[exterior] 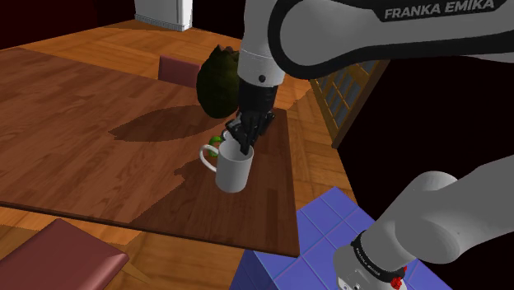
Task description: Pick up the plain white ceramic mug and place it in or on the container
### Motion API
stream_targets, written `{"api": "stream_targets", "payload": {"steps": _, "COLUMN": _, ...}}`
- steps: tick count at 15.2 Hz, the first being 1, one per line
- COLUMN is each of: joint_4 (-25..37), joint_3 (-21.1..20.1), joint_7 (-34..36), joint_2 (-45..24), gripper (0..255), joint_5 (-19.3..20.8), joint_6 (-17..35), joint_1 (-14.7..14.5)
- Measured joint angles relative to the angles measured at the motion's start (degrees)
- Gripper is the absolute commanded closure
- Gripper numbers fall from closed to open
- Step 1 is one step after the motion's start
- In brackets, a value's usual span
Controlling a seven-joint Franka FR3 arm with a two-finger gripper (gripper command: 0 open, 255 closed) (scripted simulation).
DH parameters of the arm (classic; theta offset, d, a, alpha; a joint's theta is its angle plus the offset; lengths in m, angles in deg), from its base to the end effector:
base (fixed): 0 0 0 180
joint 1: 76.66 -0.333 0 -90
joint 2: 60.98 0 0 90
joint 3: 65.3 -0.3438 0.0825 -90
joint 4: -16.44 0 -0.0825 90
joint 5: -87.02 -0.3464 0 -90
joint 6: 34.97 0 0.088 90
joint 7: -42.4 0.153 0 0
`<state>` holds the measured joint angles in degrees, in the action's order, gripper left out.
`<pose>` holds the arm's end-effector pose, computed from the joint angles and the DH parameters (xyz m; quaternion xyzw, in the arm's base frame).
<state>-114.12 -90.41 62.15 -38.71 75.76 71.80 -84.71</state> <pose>0.3082 0.2451 0.4801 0.9972 0.0690 -0.0300 0.0005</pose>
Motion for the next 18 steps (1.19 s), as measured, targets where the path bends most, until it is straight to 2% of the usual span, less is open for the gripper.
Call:
{"api": "stream_targets", "payload": {"steps": 10, "joint_4": 7.09, "joint_3": 0.95, "joint_7": 0.29, "joint_2": 0.57, "gripper": 255, "joint_5": 0.54, "joint_6": -7.65, "joint_1": 0.30}}
{"api": "stream_targets", "payload": {"steps": 18, "joint_4": 18.37, "joint_3": 4.27, "joint_7": -4.53, "joint_2": -9.13, "gripper": 255, "joint_5": 5.44, "joint_6": -10.20, "joint_1": 4.31}}
